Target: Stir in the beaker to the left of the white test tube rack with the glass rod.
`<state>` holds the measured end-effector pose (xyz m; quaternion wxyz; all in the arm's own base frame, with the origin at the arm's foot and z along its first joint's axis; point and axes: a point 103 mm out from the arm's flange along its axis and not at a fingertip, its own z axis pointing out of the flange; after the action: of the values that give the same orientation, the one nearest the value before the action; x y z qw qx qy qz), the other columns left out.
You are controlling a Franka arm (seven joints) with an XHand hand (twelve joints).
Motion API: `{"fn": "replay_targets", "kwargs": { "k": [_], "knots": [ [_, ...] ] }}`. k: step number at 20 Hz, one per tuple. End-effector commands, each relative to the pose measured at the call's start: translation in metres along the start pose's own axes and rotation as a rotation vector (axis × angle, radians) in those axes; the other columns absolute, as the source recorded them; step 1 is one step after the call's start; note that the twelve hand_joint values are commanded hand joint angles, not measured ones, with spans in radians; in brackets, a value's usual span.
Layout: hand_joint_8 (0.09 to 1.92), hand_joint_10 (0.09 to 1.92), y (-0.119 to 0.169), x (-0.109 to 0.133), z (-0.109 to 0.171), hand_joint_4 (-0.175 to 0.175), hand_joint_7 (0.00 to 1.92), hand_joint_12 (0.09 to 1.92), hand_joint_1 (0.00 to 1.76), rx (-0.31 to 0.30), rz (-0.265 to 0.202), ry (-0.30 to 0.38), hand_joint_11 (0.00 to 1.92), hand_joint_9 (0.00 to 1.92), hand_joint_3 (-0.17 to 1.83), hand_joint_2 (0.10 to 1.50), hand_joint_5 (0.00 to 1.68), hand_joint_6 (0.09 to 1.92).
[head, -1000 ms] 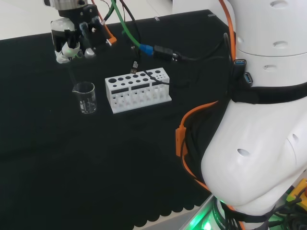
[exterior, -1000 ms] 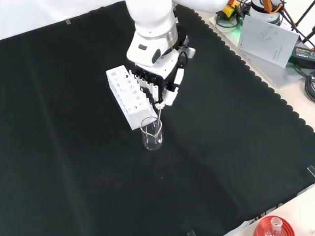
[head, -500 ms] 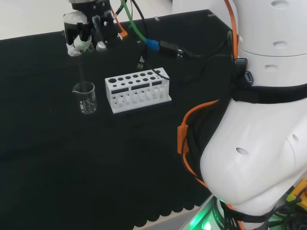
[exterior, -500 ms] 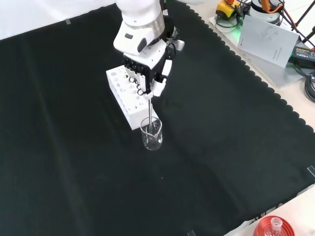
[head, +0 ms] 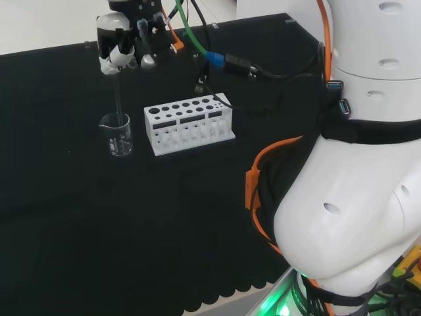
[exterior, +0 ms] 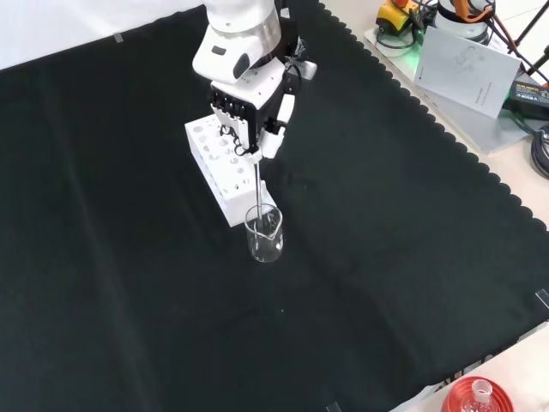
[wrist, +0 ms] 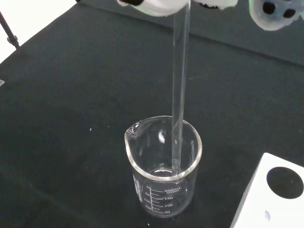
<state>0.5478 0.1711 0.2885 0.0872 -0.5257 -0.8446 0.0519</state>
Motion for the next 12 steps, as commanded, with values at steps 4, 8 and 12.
{"fn": "replay_targets", "kwargs": {
  "k": [4, 8, 12],
  "knots": [
    [0.09, 0.34, 0.001, 0.002, 0.001, -0.175, 1.61, 0.41, 1.33, 0.01, -0.007, -0.013, 1.62, 1.66, -0.17, 1.03, 1.35, 0.23],
    [0.09, 0.35, 0.002, 0.005, 0.004, -0.175, 1.61, 0.41, 1.33, 0.003, -0.012, 0.006, 1.62, 1.66, -0.17, 1.03, 1.35, 0.23],
    [0.09, 0.35, 0.005, 0.009, 0.003, -0.175, 1.61, 0.41, 1.33, 0.009, -0.016, -0.01, 1.62, 1.66, -0.17, 1.03, 1.35, 0.23]
  ]
}}
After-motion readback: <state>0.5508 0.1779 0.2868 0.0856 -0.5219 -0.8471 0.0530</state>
